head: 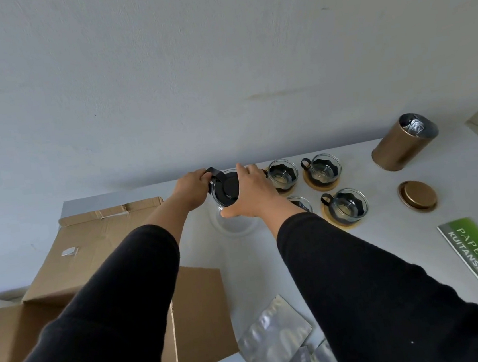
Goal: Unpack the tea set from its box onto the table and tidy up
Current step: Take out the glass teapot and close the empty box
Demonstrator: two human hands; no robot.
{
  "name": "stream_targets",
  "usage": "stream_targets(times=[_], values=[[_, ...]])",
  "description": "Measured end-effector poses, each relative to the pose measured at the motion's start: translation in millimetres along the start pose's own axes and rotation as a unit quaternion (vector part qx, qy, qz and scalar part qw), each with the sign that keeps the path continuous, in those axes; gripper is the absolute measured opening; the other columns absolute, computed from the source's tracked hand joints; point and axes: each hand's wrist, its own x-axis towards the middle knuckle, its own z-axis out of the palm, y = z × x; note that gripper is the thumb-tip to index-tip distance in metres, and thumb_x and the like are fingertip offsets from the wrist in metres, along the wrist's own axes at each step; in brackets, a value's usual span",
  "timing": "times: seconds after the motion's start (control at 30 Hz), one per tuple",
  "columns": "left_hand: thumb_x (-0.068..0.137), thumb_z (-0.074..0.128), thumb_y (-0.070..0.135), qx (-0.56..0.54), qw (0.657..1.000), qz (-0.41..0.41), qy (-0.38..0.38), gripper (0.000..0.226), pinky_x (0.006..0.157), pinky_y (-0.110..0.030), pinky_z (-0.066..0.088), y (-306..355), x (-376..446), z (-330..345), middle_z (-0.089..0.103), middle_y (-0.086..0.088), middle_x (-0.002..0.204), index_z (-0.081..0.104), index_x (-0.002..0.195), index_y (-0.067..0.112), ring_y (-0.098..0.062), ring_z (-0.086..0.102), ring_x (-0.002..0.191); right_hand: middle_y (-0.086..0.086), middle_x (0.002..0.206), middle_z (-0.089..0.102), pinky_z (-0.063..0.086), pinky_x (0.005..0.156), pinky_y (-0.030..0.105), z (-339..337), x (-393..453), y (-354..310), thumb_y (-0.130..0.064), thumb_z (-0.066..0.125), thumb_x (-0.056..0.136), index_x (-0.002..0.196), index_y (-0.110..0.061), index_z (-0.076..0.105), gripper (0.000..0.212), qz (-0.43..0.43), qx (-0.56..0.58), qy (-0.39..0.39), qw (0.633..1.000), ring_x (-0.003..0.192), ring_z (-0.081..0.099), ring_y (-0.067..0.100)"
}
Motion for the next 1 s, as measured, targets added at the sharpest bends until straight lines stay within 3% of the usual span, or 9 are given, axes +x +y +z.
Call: stream_targets(times=[0.13, 0.27, 0.4, 0.53, 0.6, 0.67, 0.8, 0.93, 1.0], values=[[0.104, 0.028, 0.025, 0.002, 1.000, 0.001, -0.001, 0.040, 0.076, -0.029, 0.034, -3, -6, -1, 0.057, -0.015, 0.099, 0.058, 0.117, 0.002, -0.025, 0.045, 0.088, 0.013, 0.142, 0.033, 0.039, 0.104, 0.042, -1, -3, 0, -0.052, 0.078, 0.063, 0.150, -0.013, 0.012, 0.116, -0.003, -0.015, -0.009, 1.000, 0.133, 0.034, 0.032], [0.104, 0.027, 0.027, 0.016, 1.000, -0.002, 0.005, 0.034, 0.075, -0.030, 0.033, -6, -17, -6, 0.054, -0.014, 0.097, 0.056, 0.101, 0.009, -0.026, 0.045, 0.088, 0.014, 0.141, 0.034, 0.036, 0.105, 0.042, -7, -10, -4, -0.058, 0.074, 0.065, 0.150, -0.016, 0.012, 0.114, -0.008, -0.030, 0.013, 0.999, 0.132, 0.034, 0.033], [0.104, 0.029, 0.025, 0.012, 1.000, 0.000, 0.014, 0.038, 0.088, -0.034, 0.039, -7, -40, -20, 0.059, -0.017, 0.119, 0.058, 0.117, 0.004, -0.034, 0.052, 0.111, 0.012, 0.136, 0.040, 0.040, 0.100, 0.041, -19, -24, -20, -0.053, 0.063, 0.079, 0.144, -0.013, 0.027, 0.085, -0.031, -0.014, 0.112, 0.993, 0.127, 0.038, 0.031], [0.104, 0.029, 0.028, 0.036, 0.999, 0.011, 0.036, 0.042, 0.100, -0.036, 0.037, -17, -73, -43, 0.054, -0.016, 0.134, 0.052, 0.131, 0.004, -0.032, 0.048, 0.123, 0.012, 0.130, 0.045, 0.041, 0.093, 0.038, -23, -55, -48, -0.042, 0.056, 0.087, 0.133, -0.010, 0.042, 0.058, -0.032, 0.011, 0.150, 0.988, 0.122, 0.043, 0.030], [0.104, 0.030, 0.028, 0.043, 0.997, 0.019, 0.058, 0.038, 0.091, -0.036, 0.039, -29, -92, -55, 0.058, -0.018, 0.120, 0.056, 0.119, 0.005, -0.032, 0.051, 0.111, 0.014, 0.127, 0.047, 0.043, 0.090, 0.037, -17, -76, -63, -0.037, 0.054, 0.089, 0.128, -0.008, 0.047, 0.049, -0.011, 0.023, 0.158, 0.987, 0.119, 0.046, 0.032], [0.103, 0.031, 0.028, 0.043, 0.995, 0.018, 0.084, 0.031, 0.079, -0.033, 0.038, -43, -114, -65, 0.057, -0.014, 0.102, 0.055, 0.102, 0.008, -0.029, 0.051, 0.097, 0.016, 0.129, 0.047, 0.043, 0.092, 0.037, -6, -98, -77, -0.034, 0.052, 0.091, 0.128, -0.006, 0.048, 0.047, 0.019, 0.039, 0.138, 0.989, 0.120, 0.048, 0.034], [0.102, 0.037, 0.030, 0.021, 0.991, -0.010, 0.133, 0.045, 0.106, -0.036, 0.036, -84, -170, -82, 0.048, -0.011, 0.143, 0.043, 0.142, 0.010, -0.030, 0.044, 0.132, 0.015, 0.139, 0.039, 0.043, 0.094, 0.038, 28, -150, -108, -0.031, 0.044, 0.094, 0.140, -0.009, 0.038, 0.051, 0.081, 0.045, 0.051, 0.994, 0.125, 0.045, 0.034], [0.097, 0.044, 0.020, 0.040, 0.972, -0.038, 0.227, 0.043, 0.106, -0.040, 0.037, -139, -231, -90, 0.049, -0.014, 0.140, 0.047, 0.139, 0.010, -0.032, 0.046, 0.129, 0.016, 0.136, 0.043, 0.043, 0.095, 0.040, 64, -198, -139, -0.031, 0.038, 0.096, 0.137, -0.009, 0.042, 0.047, 0.128, 0.030, 0.042, 0.990, 0.123, 0.047, 0.034], [0.094, 0.046, 0.016, 0.079, 0.959, -0.053, 0.266, 0.043, 0.113, -0.046, 0.028, -166, -254, -88, 0.045, -0.011, 0.142, 0.048, 0.136, 0.010, -0.030, 0.042, 0.132, 0.016, 0.134, 0.046, 0.044, 0.094, 0.039, 78, -216, -148, -0.030, 0.038, 0.095, 0.136, -0.008, 0.044, 0.046, 0.154, 0.044, 0.044, 0.986, 0.122, 0.049, 0.035]])
